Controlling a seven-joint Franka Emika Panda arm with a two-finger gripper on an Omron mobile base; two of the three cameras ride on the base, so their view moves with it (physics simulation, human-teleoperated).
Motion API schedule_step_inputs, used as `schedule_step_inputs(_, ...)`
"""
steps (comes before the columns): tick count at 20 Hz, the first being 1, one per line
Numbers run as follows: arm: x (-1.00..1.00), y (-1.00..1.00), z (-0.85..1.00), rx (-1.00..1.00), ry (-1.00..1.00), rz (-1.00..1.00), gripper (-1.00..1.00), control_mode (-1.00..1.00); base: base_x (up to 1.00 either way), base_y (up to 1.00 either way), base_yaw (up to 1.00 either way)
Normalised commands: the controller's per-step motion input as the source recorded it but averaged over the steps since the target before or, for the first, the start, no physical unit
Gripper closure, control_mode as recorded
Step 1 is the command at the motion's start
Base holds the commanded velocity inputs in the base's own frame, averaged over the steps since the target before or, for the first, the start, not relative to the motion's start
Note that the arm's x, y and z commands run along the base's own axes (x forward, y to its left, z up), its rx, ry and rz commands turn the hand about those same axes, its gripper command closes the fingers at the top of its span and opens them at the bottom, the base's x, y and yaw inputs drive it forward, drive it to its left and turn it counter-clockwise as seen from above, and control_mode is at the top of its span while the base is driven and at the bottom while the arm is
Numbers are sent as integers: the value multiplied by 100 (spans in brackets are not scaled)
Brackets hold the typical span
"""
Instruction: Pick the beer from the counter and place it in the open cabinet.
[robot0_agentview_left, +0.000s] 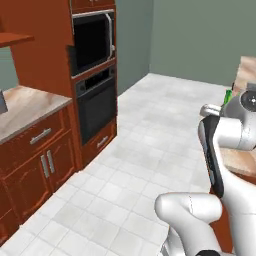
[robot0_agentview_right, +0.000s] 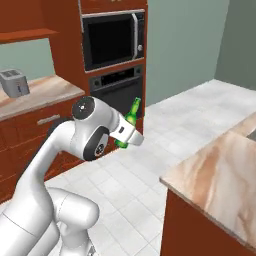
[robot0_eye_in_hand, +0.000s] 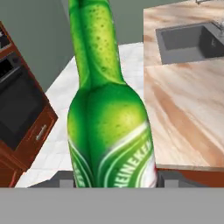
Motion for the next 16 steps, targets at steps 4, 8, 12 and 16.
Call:
schedule_step_inputs(4, 0, 0, 0, 0, 0, 0, 100, 100, -1, 0, 90)
schedule_step_inputs(8, 0, 0, 0, 0, 0, 0, 100, 100, 6, 0, 86)
schedule_step_inputs(12, 0, 0, 0, 0, 0, 0, 100, 100, 79, 0, 65)
schedule_step_inputs(16, 0, 0, 0, 0, 0, 0, 100, 100, 100, -17, 18)
